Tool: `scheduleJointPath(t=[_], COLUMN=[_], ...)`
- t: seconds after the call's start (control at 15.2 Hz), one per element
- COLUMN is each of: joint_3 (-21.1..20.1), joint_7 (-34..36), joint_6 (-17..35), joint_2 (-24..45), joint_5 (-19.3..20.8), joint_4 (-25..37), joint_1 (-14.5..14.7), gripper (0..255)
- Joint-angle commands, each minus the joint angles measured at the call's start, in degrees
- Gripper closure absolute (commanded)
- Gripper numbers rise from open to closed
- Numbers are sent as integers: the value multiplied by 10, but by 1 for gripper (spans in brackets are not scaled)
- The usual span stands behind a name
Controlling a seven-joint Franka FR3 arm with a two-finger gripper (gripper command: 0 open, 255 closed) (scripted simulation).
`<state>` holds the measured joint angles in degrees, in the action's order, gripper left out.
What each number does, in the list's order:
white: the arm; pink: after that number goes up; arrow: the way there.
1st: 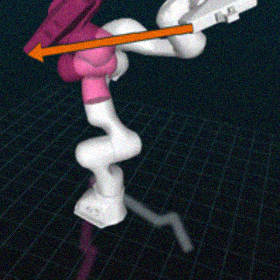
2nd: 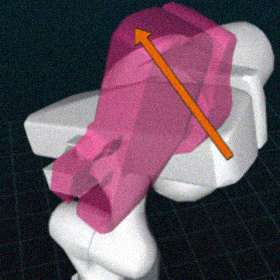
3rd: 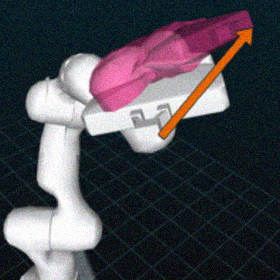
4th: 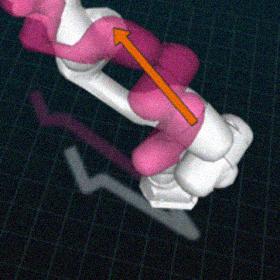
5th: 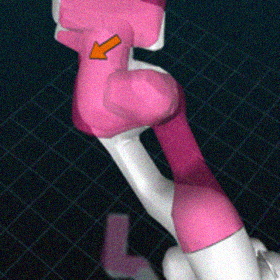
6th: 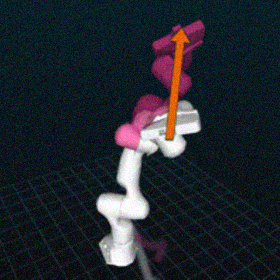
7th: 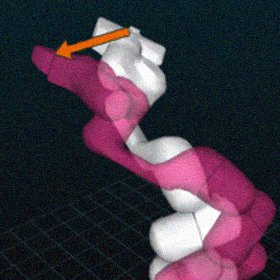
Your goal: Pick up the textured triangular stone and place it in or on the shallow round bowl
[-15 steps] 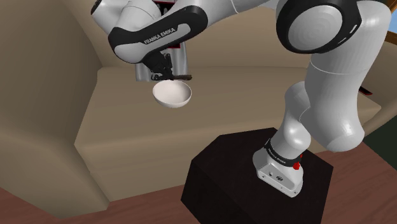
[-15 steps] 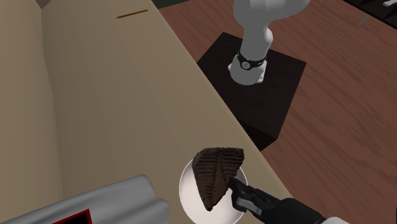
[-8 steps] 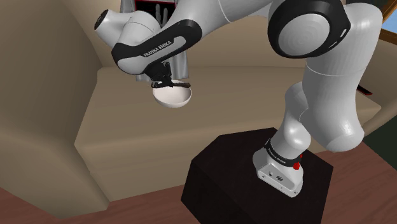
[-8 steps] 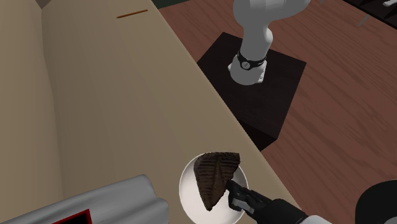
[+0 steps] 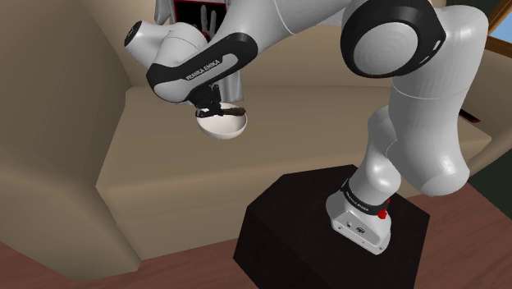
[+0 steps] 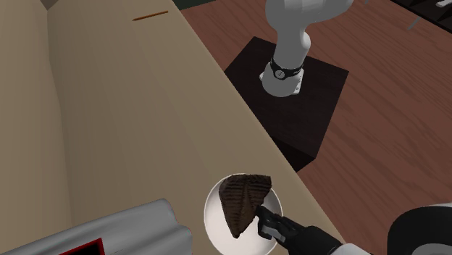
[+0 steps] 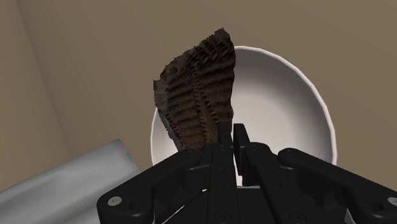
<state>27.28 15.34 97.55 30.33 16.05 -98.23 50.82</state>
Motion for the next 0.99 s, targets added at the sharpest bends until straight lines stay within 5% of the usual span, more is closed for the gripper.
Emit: scheduleJointPath(t=[0.0, 0.07, 0.4, 0.66, 0.92], joint_3=[0, 0, 0, -6, -6], joint_7=[0, 0, 0, -10, -10], joint_6=[0, 0, 0, -73, -73], joint_2=[0, 0, 0, 16, 16], joint_5=[0, 0, 0, -11, -11], joint_4=[0, 0, 0, 86, 86], joint_1=[0, 0, 0, 5, 5], gripper=[255, 0, 0, 0, 0])
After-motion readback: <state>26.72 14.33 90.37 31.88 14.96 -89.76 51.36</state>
